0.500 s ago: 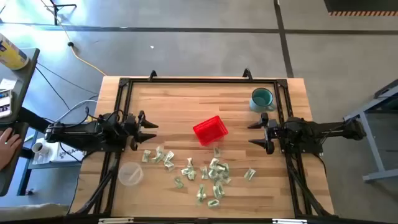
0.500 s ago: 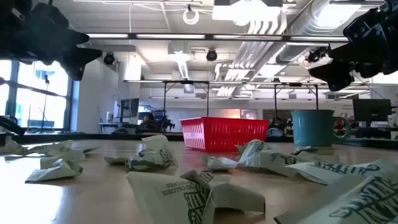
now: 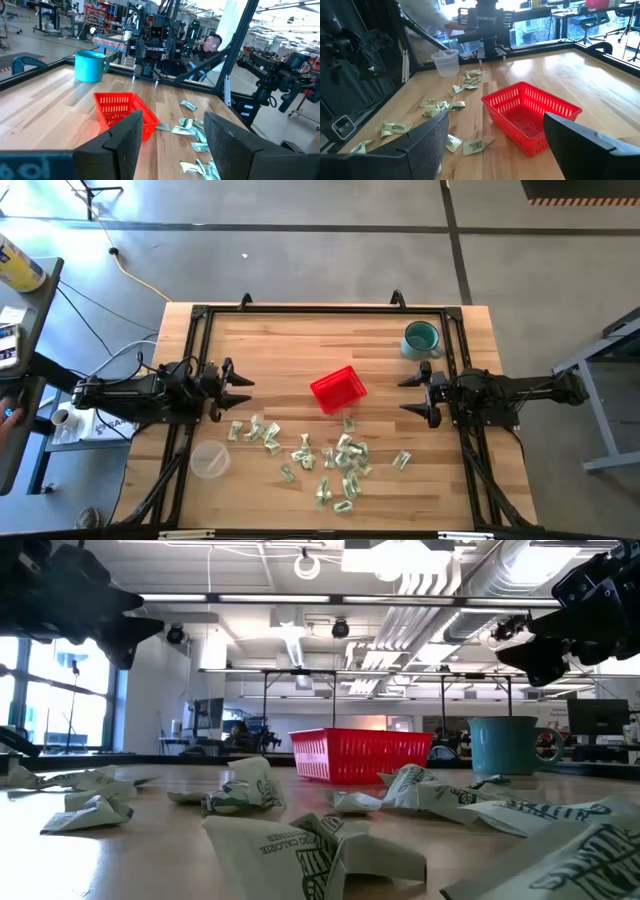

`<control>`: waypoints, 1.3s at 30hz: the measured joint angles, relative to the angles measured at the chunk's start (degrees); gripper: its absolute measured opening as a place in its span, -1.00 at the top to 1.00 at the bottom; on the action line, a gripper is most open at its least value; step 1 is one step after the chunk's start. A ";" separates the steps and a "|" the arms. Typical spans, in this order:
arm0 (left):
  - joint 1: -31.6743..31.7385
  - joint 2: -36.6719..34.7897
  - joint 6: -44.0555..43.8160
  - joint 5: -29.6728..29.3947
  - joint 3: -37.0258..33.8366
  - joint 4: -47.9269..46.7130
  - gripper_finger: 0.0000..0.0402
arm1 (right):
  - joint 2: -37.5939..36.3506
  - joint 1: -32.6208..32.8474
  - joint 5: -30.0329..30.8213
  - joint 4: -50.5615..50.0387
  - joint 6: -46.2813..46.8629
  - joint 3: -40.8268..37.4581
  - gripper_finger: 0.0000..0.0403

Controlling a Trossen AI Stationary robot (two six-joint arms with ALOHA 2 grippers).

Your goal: Pick and place items into bin

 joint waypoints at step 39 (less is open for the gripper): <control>-0.03 0.02 0.47 -2.41 0.00 1.99 -0.22 | 0.00 -0.01 -0.02 -0.01 0.00 0.01 -0.56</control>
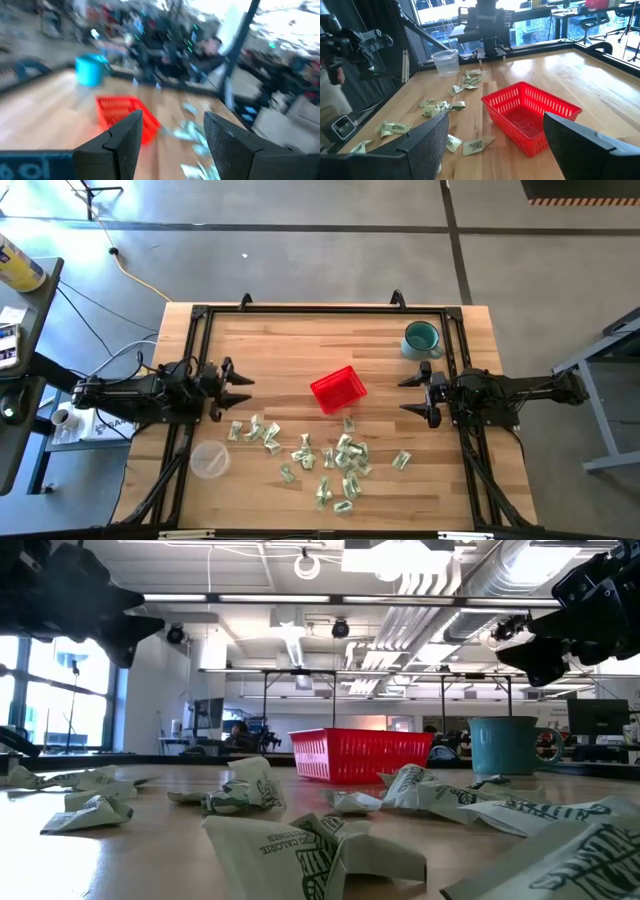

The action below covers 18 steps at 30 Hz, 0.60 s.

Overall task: Pick and place items into bin
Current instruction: Put the stevia packet into the red bin

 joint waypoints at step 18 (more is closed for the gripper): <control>0.03 -0.02 -35.12 -23.92 1.40 9.55 -0.22 | 0.02 0.02 1.08 0.25 -0.02 -0.01 -0.56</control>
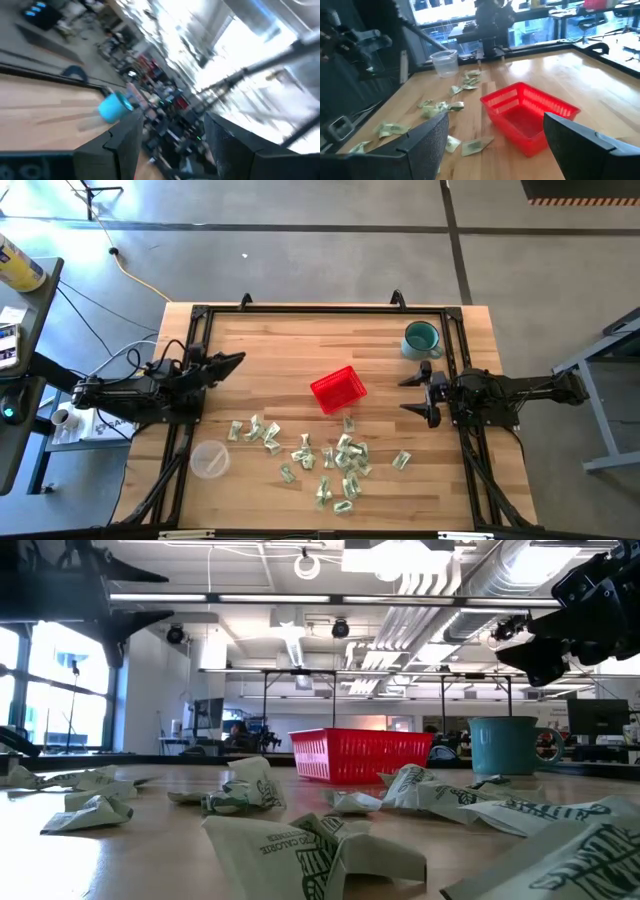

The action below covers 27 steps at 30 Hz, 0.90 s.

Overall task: Pick and place items into bin
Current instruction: Put the stevia packet into the red bin

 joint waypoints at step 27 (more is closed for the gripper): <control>0.00 0.00 -19.05 3.65 0.17 -0.73 -0.22 | 0.05 -0.11 21.99 39.66 10.73 -0.04 -0.56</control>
